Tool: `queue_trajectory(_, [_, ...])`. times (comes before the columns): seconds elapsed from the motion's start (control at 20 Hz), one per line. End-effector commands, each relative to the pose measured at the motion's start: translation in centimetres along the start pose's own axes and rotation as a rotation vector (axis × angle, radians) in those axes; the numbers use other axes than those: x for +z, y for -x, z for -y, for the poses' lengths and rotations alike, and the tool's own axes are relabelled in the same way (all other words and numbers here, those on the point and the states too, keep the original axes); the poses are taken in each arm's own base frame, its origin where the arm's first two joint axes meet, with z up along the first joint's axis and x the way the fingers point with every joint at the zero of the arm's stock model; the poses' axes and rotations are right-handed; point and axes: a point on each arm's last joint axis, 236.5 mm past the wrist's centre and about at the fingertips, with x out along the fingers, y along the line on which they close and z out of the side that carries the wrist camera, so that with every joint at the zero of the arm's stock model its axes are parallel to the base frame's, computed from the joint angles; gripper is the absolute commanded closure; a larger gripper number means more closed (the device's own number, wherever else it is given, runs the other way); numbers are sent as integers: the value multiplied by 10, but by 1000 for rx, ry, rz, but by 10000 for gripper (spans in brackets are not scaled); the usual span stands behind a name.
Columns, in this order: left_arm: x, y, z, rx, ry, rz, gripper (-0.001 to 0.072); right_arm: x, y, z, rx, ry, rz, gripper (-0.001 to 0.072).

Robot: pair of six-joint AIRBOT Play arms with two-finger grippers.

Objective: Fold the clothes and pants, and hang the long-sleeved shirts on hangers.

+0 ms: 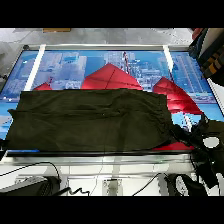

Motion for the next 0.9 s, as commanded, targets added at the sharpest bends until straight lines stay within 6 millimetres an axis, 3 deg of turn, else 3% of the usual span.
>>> queue_trajectory(0.0, [22, 0, 6, -27, -22, 94, 411, 2, 1, -2, 4, 1, 5, 678])
queue_trajectory(0.05, [24, 1, 11, -49, -4, 99, 593, 4, 3, -4, 6, 5, 7, 678])
queue_trajectory(0.1, [25, 2, 16, -68, 11, 106, 693, 8, 5, -7, 10, 12, 16, 678])
queue_trajectory(0.3, [42, 26, 37, -101, -60, 164, 697, 17, 17, -20, 28, 39, 15, 678])
queue_trajectory(0.45, [79, 68, 63, -94, -199, 299, 700, 33, 40, -39, 61, 82, 75, 680])
queue_trajectory(0.6, [110, 101, 110, -123, -338, 394, 702, 57, 77, -59, 79, 114, 193, 681])
queue_trajectory(0.75, [115, 99, 171, -127, -489, 415, 703, 76, 94, -71, 87, 111, 253, 682])
queue_trajectory(0.85, [121, 94, 208, -88, -573, 487, 703, 90, 88, -80, 94, 124, 283, 682])
